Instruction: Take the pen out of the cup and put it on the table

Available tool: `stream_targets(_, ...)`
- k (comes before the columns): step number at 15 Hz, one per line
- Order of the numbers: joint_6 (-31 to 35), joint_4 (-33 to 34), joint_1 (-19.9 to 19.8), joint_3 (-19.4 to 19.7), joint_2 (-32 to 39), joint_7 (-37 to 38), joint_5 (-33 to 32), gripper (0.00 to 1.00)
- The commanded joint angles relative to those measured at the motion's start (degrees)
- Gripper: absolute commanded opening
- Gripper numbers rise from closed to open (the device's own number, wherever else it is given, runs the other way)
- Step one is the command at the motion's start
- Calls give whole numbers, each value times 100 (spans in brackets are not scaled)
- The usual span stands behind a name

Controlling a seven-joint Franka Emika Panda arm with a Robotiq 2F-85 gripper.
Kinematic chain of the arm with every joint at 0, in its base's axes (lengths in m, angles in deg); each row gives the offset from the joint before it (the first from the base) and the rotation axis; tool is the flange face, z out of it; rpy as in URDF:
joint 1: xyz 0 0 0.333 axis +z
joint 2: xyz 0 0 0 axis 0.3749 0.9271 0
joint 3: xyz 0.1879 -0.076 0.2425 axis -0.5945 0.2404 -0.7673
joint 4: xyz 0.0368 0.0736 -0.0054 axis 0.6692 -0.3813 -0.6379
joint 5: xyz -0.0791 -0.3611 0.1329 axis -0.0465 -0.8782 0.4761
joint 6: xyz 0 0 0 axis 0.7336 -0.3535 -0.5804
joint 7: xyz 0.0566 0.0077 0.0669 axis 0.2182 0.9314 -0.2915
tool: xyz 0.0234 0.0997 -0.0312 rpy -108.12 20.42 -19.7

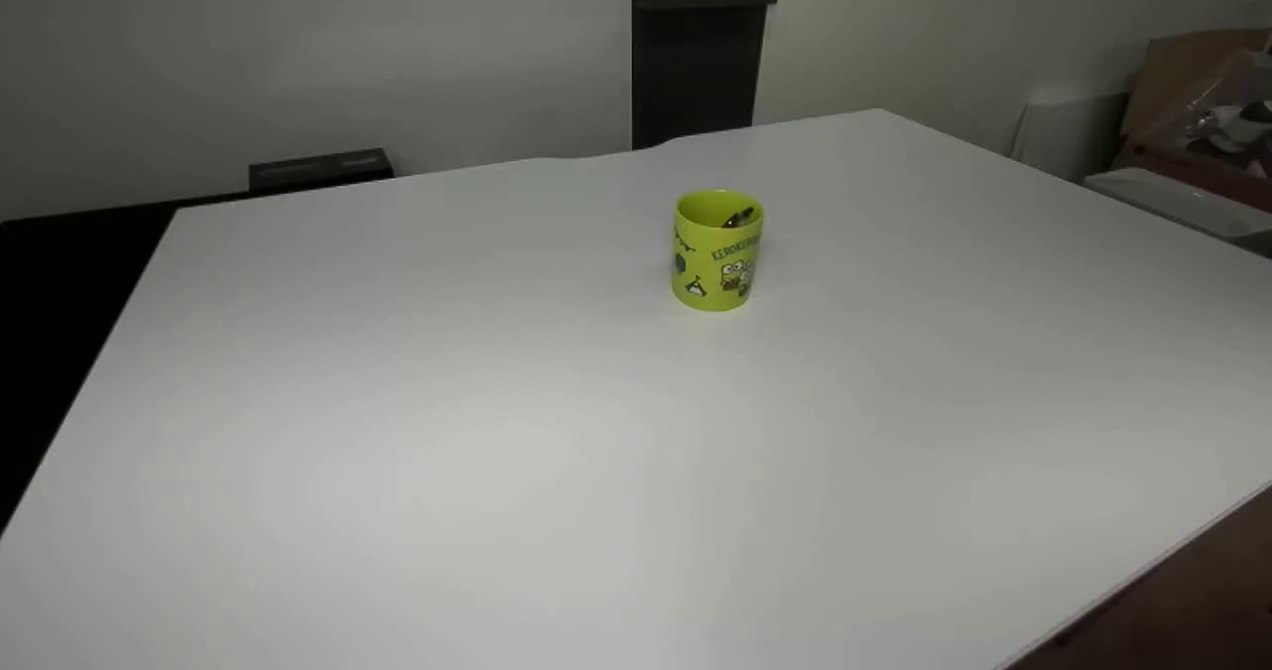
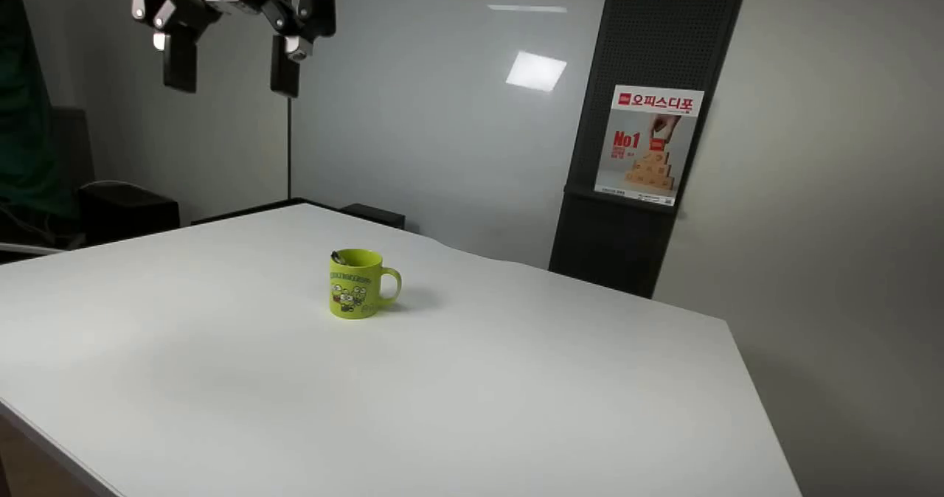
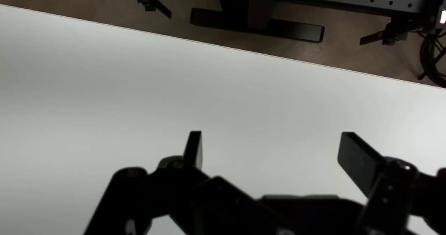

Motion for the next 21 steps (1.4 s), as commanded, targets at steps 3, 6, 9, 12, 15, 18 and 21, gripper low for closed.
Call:
stream_targets(3, -11, 7, 44, 39, 2, 17, -16, 100)
stream_targets(6, 519, 175, -77, -83, 302, 364, -342, 100)
stream_targets(9, 1409, 529, -164, -167, 999, 717, -662, 100)
stream_targets(12, 2036, 1088, -188, -225, 1884, 1008, -786, 100)
stream_targets(15, 2280, 1963, -87, -237, 2925, 1211, -694, 100)
stream_targets(18, 2154, 2844, 91, -223, 3806, 1316, -680, 100)
stream_targets(21, 2022, 3331, 354, -275, 4313, 1223, -480, 100)
